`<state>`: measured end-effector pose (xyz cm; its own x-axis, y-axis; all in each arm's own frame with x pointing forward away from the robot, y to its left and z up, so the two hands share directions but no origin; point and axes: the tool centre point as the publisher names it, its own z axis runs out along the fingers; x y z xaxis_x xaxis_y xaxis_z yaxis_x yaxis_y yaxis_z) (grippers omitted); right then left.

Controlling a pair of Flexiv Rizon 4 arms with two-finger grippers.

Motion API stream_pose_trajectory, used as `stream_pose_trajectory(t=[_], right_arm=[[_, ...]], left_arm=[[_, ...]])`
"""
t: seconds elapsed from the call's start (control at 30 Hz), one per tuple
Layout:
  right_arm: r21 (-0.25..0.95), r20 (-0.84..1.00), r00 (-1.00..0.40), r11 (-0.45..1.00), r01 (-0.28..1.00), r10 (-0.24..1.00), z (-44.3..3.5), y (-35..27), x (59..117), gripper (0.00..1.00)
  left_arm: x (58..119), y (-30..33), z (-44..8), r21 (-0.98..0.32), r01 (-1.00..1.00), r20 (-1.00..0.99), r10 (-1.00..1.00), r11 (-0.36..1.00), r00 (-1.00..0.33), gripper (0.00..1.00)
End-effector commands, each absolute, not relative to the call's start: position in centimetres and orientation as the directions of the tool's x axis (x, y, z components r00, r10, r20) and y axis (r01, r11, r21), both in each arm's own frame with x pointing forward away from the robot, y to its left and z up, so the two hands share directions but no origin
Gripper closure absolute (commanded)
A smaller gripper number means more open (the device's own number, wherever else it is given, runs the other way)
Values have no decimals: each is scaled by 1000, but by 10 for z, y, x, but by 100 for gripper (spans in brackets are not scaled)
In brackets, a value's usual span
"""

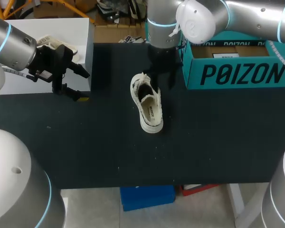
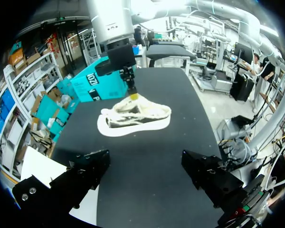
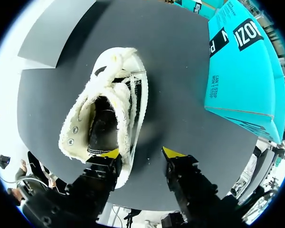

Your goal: Take the shoe out of the shoebox, open the shoe tongue, remove and reinsert the insole, then place the shoe into the shoebox

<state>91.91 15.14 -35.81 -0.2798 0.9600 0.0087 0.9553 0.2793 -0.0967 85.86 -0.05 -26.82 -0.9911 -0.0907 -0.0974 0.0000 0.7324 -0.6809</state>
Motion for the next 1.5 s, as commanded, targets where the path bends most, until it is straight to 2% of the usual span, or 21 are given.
stream_pose_trajectory(t=[0.03, 0.87, 0.93, 0.97, 1.0, 1.03, 1.5], right_arm=[[-111, 14, -280, 280, 954, 960, -369, 156, 925, 52], [-138, -11, -269, 265, 954, 963, -403, 162, 915, 55], [-138, -11, -265, 262, 955, 964, -404, 162, 914, 58], [-139, -11, -264, 260, 955, 964, -404, 161, 913, 65], [-139, -12, -263, 259, 956, 965, -405, 161, 912, 88], [-140, -3, -263, 260, 955, 965, -406, 161, 912, 100], [-145, 12, -265, 264, 953, 964, -407, 161, 911, 100]], left_arm=[[857, -1, -270, -681, 2, -103, -93, 732, -990, 0], [857, -1, -270, -681, 2, -103, -93, 732, -990, 0], [857, -1, -270, -681, 2, -103, -93, 732, -990, 0], [857, -1, -270, -681, 2, -103, -93, 732, -990, 0], [857, -1, -270, -681, 2, -103, -93, 732, -990, 0], [857, -1, -270, -681, 2, -103, -93, 732, -990, 0], [857, -1, -270, -681, 2, -103, -93, 732, -990, 0]])
